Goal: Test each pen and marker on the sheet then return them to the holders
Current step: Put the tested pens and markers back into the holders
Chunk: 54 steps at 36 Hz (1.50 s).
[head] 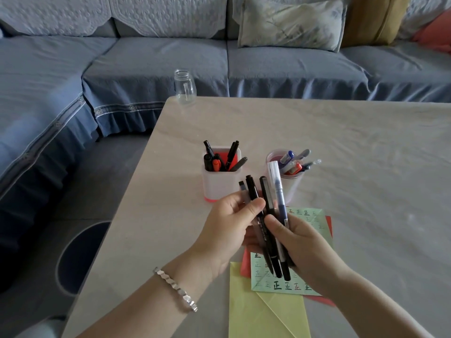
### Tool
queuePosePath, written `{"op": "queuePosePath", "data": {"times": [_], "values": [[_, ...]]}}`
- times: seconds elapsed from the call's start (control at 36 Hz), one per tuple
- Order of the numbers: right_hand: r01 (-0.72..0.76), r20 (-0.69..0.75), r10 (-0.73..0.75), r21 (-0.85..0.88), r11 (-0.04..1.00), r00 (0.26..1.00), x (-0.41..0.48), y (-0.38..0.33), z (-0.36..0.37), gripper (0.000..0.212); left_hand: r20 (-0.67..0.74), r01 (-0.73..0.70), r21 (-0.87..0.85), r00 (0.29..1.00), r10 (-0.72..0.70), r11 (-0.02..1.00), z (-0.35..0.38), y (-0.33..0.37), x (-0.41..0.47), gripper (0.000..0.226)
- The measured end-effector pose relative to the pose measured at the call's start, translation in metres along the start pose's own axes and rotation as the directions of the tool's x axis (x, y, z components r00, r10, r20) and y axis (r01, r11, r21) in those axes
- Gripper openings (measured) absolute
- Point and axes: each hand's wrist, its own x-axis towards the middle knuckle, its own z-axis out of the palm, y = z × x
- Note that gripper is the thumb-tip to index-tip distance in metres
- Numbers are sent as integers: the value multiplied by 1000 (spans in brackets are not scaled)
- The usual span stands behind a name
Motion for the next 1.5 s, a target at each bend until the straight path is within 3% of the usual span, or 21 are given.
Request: {"op": "queuePosePath", "data": {"times": [0.11,0.28,0.42,0.5,0.56,0.61,0.72,0.86,1.03,1.08,1.22,1.31,1.39,1.5], "values": [[25,-62,-42,-262,965,997,3,-4,1,28,-61,-89,119,993,97,989,2,-3,1,16],[29,-112,-108,-549,835,988,10,1,-4,28,-123,-83,240,986,115,967,-1,-8,1,13],[-34,-124,-32,-495,868,992,16,1,-8,36,-183,-67,211,977,107,975,-4,-4,4,21],[1,-116,-53,-408,913,992,18,-5,-8,34,-220,-58,99,972,78,993,-7,1,7,15],[57,-156,-123,-369,928,980,20,-12,-8,35,-231,-67,82,969,84,994,-12,4,8,17],[164,-191,-244,-359,919,951,26,-23,-6,20,-258,-87,76,960,104,993,-17,8,8,20],[359,-236,-498,-452,816,834,49,-45,3,15,-270,-101,49,957,110,994,-27,14,9,22],[435,-246,-605,-502,748,757,83,-55,23,15,-276,-138,47,950,146,989,-35,20,8,23],[267,-241,-498,-613,743,833,117,-36,31,9,-332,-165,56,927,174,985,-43,20,7,24],[224,-274,-495,-646,730,824,117,-33,29,11,-348,-175,48,920,181,983,-46,19,7,21],[296,-317,-548,-583,756,774,96,-32,19,12,-338,-202,46,918,205,978,-49,20,11,19],[293,-330,-487,-492,820,809,82,-36,12,19,-314,-226,48,921,230,973,-39,22,18,17],[270,-238,-395,-428,863,887,66,-40,3,21,-246,-257,59,933,264,965,-18,30,27,15],[294,-86,-413,-574,765,907,45,-40,-7,20,-117,-185,74,974,192,980,11,38,44,21]]}}
